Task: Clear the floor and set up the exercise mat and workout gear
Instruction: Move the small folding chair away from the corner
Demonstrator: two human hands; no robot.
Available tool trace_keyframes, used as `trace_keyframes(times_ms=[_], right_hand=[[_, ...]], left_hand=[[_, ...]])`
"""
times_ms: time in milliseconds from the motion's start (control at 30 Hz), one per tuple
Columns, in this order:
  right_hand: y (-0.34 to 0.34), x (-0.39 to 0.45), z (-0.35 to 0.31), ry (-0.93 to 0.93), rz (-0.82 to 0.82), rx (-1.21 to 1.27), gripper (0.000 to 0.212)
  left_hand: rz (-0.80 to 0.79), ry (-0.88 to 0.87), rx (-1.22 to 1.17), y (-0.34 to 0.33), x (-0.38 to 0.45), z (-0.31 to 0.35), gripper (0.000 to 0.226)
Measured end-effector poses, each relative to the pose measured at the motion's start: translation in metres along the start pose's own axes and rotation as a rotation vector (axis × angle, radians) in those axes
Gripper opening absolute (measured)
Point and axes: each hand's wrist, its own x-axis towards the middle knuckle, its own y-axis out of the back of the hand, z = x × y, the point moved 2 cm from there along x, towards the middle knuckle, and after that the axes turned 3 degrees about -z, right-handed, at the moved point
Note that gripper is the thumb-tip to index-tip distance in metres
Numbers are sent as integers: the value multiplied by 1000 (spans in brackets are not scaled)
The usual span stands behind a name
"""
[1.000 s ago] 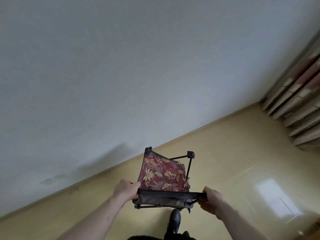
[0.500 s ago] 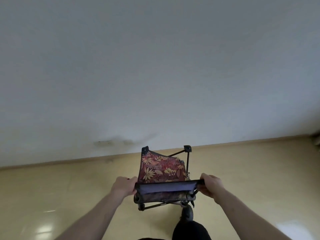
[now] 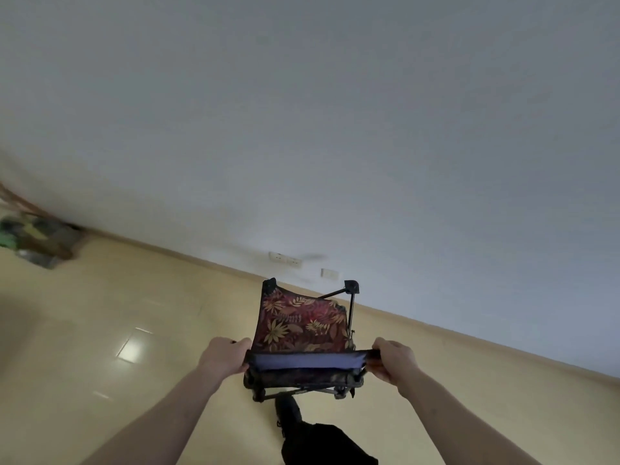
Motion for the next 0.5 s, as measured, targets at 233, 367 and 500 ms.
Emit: trace_keyframes(times_ms=[233,367,500], right_hand=[[-104,28,-68,-11,-113,-140,9],[-163,34,-105,14,-186,-231,9],[-227,33,-138,45,-252,-310,12]], left_hand=[[115,102,5,85,45,13,33],[161,183,-63,129,72,0,32],[195,228,-110,174,86,-5,30]])
